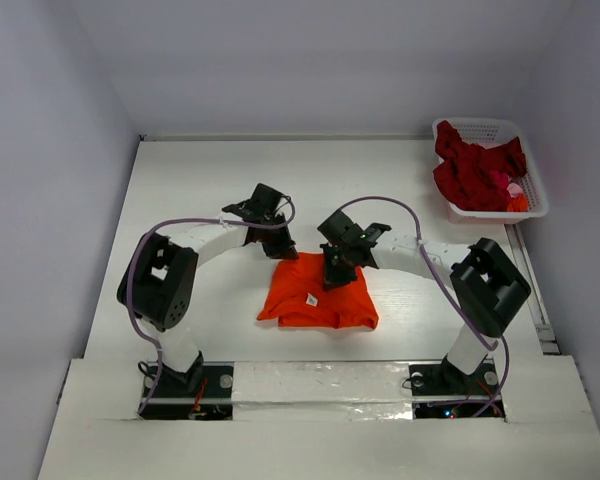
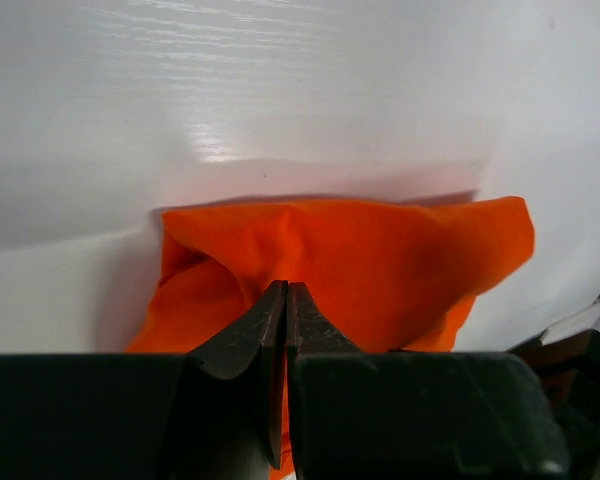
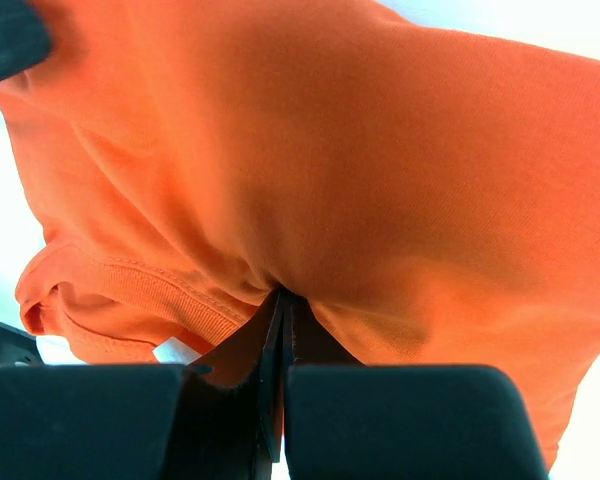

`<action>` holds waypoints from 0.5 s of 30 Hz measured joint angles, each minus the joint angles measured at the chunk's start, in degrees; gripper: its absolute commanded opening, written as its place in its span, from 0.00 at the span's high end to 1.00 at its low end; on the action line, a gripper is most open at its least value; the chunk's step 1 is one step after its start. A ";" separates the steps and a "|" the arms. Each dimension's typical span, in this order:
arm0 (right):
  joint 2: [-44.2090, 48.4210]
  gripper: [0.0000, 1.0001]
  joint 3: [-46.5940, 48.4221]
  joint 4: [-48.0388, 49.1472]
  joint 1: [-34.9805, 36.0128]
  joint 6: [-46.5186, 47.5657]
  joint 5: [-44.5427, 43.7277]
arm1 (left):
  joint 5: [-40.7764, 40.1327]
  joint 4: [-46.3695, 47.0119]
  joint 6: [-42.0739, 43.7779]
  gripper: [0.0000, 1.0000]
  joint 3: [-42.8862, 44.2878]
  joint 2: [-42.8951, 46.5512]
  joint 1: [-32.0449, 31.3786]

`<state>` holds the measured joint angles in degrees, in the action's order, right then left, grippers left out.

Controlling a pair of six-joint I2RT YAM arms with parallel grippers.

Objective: Fold and stack the t-shirts
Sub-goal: Fold the tshirt

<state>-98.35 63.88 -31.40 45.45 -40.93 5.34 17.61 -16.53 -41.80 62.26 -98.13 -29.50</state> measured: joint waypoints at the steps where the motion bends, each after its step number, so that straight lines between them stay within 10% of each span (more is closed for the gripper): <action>1: 0.00 1.00 0.00 0.07 0.00 0.00 0.13 | -0.09 0.24 0.02 1.00 -0.15 -0.48 0.00; 15: -0.57 1.00 -0.13 0.83 -0.02 0.11 1.36 | 5.27 6.27 -1.05 1.00 -3.17 -5.97 2.23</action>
<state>-98.91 63.75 -30.57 45.43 -40.82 6.70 22.87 -10.26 -42.85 59.09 -104.09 -27.27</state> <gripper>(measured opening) 0.010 0.003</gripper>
